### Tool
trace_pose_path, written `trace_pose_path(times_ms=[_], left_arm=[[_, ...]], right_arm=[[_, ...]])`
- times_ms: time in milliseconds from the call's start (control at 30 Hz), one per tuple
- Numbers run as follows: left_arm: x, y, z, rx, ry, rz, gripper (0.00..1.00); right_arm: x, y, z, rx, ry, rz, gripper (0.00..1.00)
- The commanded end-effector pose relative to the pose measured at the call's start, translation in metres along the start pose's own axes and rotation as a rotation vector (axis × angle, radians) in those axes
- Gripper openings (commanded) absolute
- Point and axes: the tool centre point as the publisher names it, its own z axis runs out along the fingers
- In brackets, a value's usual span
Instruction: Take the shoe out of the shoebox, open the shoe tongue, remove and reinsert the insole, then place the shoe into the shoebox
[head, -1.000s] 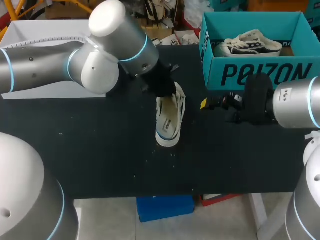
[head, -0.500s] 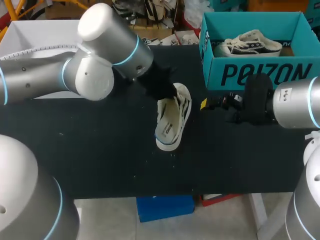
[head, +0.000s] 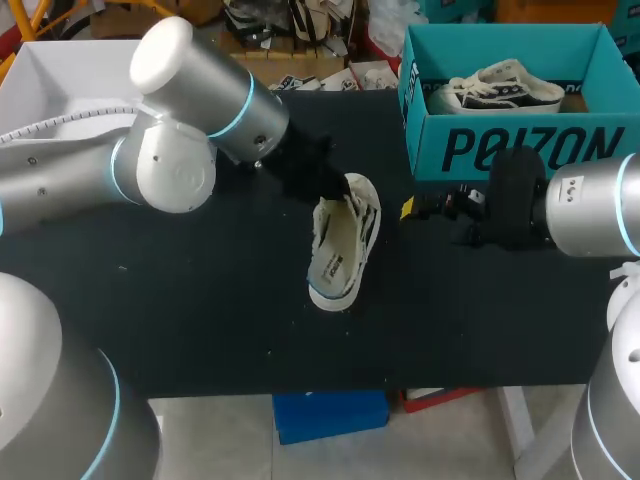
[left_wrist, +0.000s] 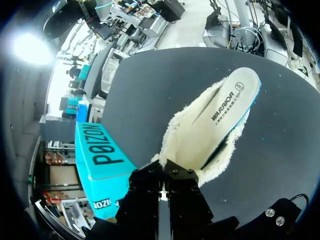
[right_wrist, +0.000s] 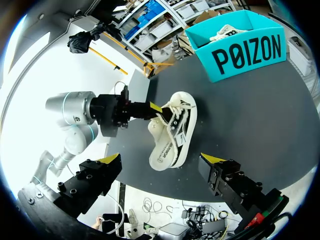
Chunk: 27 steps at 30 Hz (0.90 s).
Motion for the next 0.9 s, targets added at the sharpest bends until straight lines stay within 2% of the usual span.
trace_pose_path(times_ms=[33,267,367,500,900], left_arm=[[0.0,-0.002,-0.007,0.02,0.013,-0.004,0.0],[0.003,0.001,-0.01,0.016,0.002,-0.023,0.0],[-0.006,-0.003,-0.019,0.012,-0.044,0.003,0.0],[0.002,0.005,-0.012,0.02,-0.013,-0.03,0.0],[0.008,0.005,-0.012,0.038,-0.068,-0.098,0.0]], right_arm=[[0.001,0.0,0.0,0.0,-0.002,0.0,1.0],[0.001,0.0,0.0,0.0,-0.002,0.0,1.0],[0.001,0.0,0.0,0.0,-0.002,0.0,1.0],[0.001,0.0,0.0,0.0,-0.002,0.0,1.0],[0.001,0.0,0.0,0.0,-0.002,0.0,1.0]])
